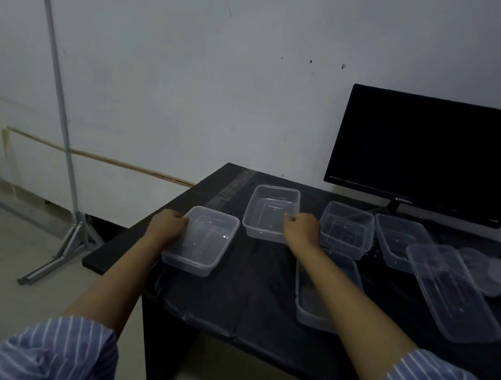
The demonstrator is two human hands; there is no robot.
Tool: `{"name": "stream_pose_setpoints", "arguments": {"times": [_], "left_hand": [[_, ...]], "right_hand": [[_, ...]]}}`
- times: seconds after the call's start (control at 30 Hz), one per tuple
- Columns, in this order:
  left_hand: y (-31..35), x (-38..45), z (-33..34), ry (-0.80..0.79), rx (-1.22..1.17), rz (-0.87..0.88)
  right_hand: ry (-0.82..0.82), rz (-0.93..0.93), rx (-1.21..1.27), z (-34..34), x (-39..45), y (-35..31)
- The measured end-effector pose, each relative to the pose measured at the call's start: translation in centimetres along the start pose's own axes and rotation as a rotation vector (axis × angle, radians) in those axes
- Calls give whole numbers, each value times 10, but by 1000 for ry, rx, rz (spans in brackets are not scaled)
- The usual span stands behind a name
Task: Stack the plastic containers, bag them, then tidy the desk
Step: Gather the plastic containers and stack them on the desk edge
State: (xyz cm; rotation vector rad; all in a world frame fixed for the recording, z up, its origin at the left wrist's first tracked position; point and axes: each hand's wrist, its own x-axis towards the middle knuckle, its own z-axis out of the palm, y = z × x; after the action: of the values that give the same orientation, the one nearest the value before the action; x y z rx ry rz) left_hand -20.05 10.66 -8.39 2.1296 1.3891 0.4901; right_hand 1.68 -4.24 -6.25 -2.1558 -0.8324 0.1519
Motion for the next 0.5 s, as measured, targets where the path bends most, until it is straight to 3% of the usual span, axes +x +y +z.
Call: {"name": "stream_pose_setpoints", "arguments": {"times": [0.1,0.17,0.23,0.3,0.37,0.43,0.5], "left_hand": [[5,2,1,-35,27,-80],[14,-1,4,42,165,-131],[30,-6,4,227,249,-50],[48,-10,6,316,64,109],[71,-14,11,171,-290,183],[93,-20,19,-45,-663,134],[112,-29,28,-244,-854,87]], "right_hand": [[44,-19,33,-10,2,3],[62,-37,54,-17,-1,5],[68,-52,86,-20,-3,4],[60,-57,128,-25,-6,4],[51,-63,166,-30,-10,5],[40,-69,182,-37,-14,6],[40,-81,194,-45,-18,9]]}}
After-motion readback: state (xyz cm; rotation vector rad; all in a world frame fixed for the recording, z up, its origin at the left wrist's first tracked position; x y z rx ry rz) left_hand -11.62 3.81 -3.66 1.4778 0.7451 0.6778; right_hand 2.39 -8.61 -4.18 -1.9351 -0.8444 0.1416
